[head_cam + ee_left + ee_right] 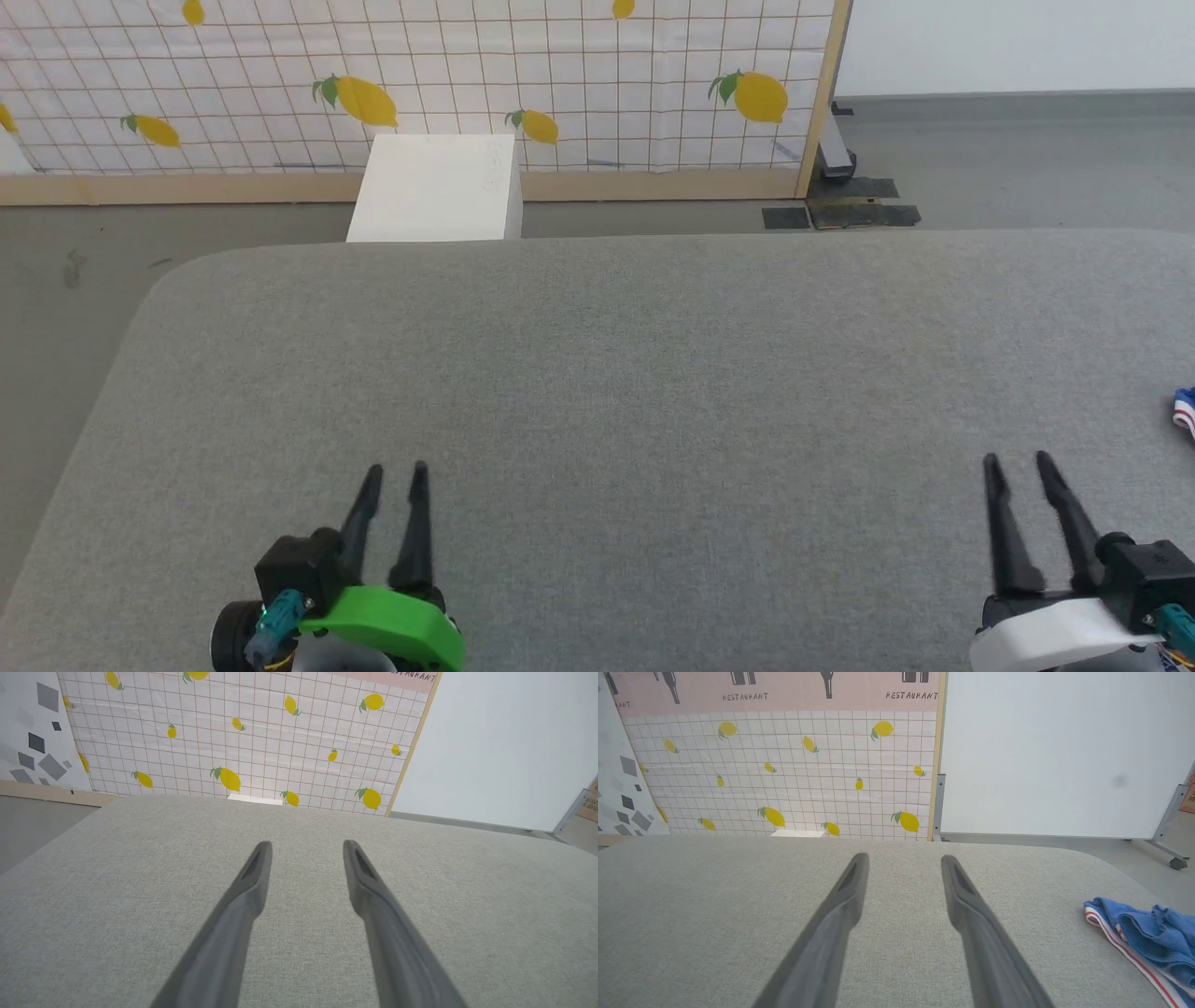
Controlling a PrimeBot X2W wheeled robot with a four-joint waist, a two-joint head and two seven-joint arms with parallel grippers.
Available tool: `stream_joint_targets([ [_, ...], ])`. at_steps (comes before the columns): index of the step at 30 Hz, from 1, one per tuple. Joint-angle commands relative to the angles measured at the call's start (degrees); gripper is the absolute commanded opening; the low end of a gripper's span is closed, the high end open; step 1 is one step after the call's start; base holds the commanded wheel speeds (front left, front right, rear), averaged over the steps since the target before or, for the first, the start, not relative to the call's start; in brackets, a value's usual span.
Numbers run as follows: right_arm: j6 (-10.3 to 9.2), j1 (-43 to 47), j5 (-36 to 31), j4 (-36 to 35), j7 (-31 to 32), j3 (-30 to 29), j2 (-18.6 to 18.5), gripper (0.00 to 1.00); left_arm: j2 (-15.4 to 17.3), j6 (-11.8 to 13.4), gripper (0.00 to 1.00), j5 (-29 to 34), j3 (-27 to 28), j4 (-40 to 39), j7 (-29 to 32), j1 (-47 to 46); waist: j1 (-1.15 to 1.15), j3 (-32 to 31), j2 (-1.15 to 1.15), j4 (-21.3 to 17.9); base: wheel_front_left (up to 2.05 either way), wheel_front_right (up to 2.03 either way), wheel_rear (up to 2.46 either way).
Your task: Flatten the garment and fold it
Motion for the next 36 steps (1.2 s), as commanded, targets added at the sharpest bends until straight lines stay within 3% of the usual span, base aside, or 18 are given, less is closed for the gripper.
stream_joint_targets([
  [1, 0.0, 0.0, 0.0, 0.0, 0.0, 0.0, 0.0, 0.0, 0.0, 0.0, 0.0, 0.0, 0.0, 0.0, 0.0, 0.0, 0.0, 0.0, 0.0, 0.0, 0.0, 0.0, 0.0],
  [36, -0.02, -1.2, -0.4, -0.9, 2.8, 1.7, 0.1, 0.0, 0.0, 0.5, 0.0, 2.9, 1.2, -2.5, 3.2, 0.0, 0.0, 0.3, 0.07, 0.1, 0.0, 0.0, 0.0],
])
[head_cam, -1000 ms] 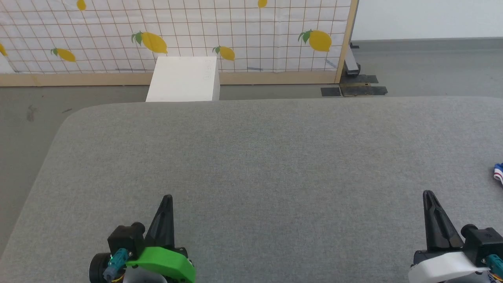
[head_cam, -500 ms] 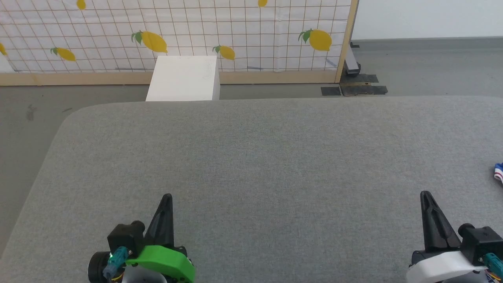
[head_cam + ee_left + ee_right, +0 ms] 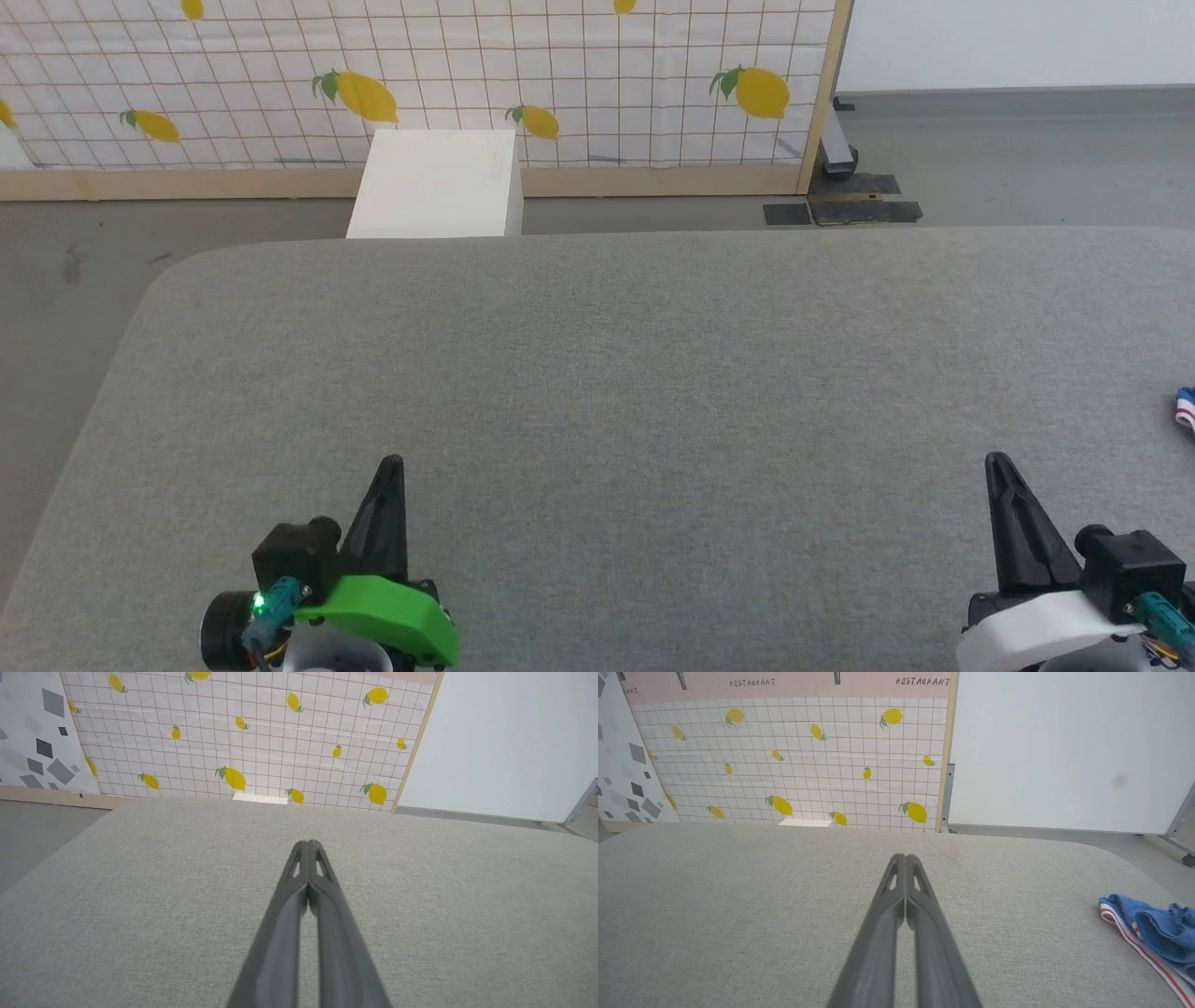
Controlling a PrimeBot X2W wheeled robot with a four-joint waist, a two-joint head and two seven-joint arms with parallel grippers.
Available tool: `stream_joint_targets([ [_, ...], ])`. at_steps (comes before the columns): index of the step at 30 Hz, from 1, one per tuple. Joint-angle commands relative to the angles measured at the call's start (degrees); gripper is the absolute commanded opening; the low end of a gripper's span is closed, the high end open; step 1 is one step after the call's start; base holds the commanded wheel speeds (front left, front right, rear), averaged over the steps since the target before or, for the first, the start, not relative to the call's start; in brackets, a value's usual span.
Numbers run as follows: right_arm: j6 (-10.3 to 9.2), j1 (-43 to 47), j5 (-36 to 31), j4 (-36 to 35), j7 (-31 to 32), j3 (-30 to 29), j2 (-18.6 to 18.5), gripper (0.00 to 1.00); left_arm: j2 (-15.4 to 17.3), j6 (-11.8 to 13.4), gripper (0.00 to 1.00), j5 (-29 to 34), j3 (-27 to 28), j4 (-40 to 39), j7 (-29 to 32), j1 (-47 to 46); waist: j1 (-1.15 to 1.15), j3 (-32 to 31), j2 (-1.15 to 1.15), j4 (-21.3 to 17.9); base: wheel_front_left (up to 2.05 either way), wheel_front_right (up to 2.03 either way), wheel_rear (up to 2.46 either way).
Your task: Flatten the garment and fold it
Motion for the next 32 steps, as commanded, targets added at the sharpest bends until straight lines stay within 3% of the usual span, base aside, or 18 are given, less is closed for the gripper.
stream_joint_targets([
  [1, -0.02, -1.0, -0.2, -0.5, 0.4, 0.3, 0.1, 0.0, 0.0, 0.2, 0.0, 1.0, 0.2, -0.5, 0.3, 0.0, 0.0, 0.0, 0.07, 0.0, 0.0, 0.0, 0.0],
  [32, -0.05, -2.5, -0.7, -1.5, 3.8, 2.3, 0.1, 0.0, -0.1, 0.8, 0.0, 4.6, 1.7, -3.4, 4.1, 0.0, 0.0, 0.4, 0.15, 0.1, 0.0, 0.0, 0.0],
])
